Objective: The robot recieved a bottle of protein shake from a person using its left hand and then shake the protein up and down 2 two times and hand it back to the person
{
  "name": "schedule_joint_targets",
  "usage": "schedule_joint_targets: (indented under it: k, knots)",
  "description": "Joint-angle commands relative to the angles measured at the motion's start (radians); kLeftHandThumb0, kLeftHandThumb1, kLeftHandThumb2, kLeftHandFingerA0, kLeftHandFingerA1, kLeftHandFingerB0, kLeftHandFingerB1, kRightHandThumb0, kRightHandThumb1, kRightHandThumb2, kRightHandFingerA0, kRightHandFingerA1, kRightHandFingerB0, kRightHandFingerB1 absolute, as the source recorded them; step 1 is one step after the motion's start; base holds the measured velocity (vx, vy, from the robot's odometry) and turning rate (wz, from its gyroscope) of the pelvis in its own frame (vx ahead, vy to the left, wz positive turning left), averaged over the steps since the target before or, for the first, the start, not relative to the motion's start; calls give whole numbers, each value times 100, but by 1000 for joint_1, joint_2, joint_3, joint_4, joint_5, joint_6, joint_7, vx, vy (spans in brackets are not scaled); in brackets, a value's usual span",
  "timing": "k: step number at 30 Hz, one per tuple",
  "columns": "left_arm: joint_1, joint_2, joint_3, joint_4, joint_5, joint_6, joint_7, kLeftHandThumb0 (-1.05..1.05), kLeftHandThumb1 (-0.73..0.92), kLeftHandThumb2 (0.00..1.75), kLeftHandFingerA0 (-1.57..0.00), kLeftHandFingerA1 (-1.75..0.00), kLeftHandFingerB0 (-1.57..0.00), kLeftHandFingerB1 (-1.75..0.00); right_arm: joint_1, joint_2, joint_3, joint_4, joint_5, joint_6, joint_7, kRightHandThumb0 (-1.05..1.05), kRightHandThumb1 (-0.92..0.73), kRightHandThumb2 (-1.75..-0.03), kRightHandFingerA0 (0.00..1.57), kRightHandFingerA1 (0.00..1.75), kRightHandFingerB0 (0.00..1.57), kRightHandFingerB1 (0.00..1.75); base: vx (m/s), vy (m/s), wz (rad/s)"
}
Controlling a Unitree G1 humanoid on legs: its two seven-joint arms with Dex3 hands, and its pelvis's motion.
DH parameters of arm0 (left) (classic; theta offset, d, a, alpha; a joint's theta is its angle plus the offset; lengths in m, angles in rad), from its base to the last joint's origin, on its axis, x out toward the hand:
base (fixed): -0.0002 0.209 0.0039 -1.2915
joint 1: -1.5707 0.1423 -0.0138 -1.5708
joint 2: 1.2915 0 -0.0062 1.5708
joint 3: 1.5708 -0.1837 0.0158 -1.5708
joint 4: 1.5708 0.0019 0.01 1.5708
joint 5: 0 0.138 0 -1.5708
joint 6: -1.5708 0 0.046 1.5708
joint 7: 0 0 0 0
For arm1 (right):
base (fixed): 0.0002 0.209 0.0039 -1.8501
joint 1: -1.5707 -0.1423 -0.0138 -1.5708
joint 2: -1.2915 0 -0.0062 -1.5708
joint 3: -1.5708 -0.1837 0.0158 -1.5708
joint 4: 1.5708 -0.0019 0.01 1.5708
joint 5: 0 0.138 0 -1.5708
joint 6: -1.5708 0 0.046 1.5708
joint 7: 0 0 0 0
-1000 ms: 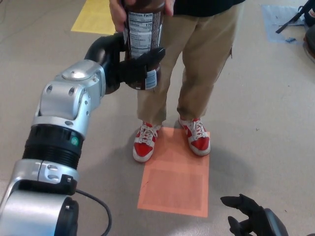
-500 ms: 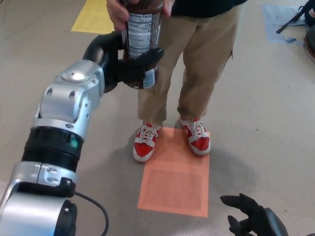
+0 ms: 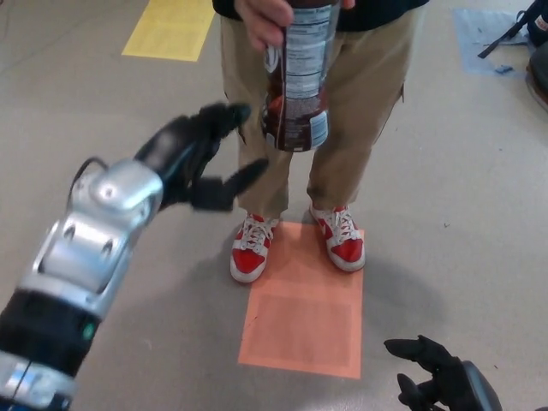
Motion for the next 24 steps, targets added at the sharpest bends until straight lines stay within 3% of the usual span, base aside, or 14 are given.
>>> schedule_joint_targets:
  k: [1, 3, 4, 5, 6, 8, 10, 11, 14, 15, 18, 19, 20, 24]
  knots:
    - [242, 165, -140, 11, 305, -432, 174, -87, 63, 98, -15, -44, -3, -21, -15, -8, 3, 10, 5, 15, 15, -30, -86, -66, 91, 55, 55, 43, 0, 0, 0]
    - [299, 177, -160, 87, 343, -515, 268, -85, 59, 94, -21, -45, -5, -26, -16, -11, 17, 9, -13, 22, 1, -31, -86, -65, 89, 53, 53, 40, 0, 0, 0]
    - [319, 186, -173, 129, 366, -552, 316, -85, 72, 63, -30, -34, -8, -22, -24, -9, 21, 11, -17, 32, -1, -33, -87, -65, 86, 52, 49, 38, 0, 0, 0]
    - [334, 197, -188, 162, 391, -580, 360, -84, 58, 95, -27, -48, -4, -25, -31, -9, 32, 12, -32, 47, -16, -35, -87, -66, 82, 51, 45, 37, 0, 0, 0]
    - [336, 199, -192, 168, 395, -585, 368, -84, 58, 95, -27, -48, -4, -25, -32, -9, 35, 12, -36, 50, -20, -35, -87, -66, 82, 51, 45, 37, 0, 0, 0]
    - [379, 197, -194, 234, 398, -626, 431, -77, 53, 88, -26, -47, -4, -31, -39, -7, 51, 14, -52, 98, -21, -37, -82, -64, 61, 43, 39, 34, 0, 0, 0]
    - [395, 186, -188, 298, 396, -645, 486, -76, 53, 85, -30, -47, -10, -33, -59, -11, 72, 11, -76, 146, -36, -34, -78, -64, 58, 41, 37, 34, 0, 0, 0]
    - [397, 183, -190, 325, 399, -654, 509, -69, 62, 59, -37, -36, -11, -26, -67, -14, 86, 11, -94, 173, -48, -33, -75, -64, 53, 40, 36, 34, 0, 0, 0]
    - [389, 174, -194, 410, 404, -689, 566, -66, 61, 58, -36, -36, -10, -25, -93, -21, 118, 17, -126, 229, -73, -33, -73, -63, 51, 41, 35, 35, 0, 0, 0]
    - [368, 162, -181, 450, 389, -705, 573, -67, 48, 77, -30, -47, -7, -31, -121, -27, 122, 24, -129, 254, -64, -34, -71, -64, 47, 43, 32, 35, 0, 0, 0]
    - [310, 143, -161, 530, 362, -739, 580, -64, 46, 75, -31, -47, -6, -30, -182, -44, 120, 29, -119, 298, -18, -35, -72, -61, 43, 42, 29, 33, 0, 0, 0]
    - [308, 136, -157, 566, 357, -754, 604, -60, 44, 72, -32, -47, -8, -28, -189, -46, 122, 28, -120, 305, -16, -27, -50, -97, 37, 60, 16, 50, 0, 0, 0]
    - [302, 131, -154, 592, 354, -764, 616, -58, 42, 70, -31, -47, -8, -27, -198, -47, 123, 29, -118, 312, -13, -33, -69, -61, 48, 40, 30, 34, 0, 0, 0]
    - [274, 116, -154, 678, 355, -801, 655, -56, 40, 69, -33, -47, -7, -25, -223, -54, 127, 31, -114, 326, 0, -33, -68, -60, 50, 41, 29, 35, 0, 0, 0]
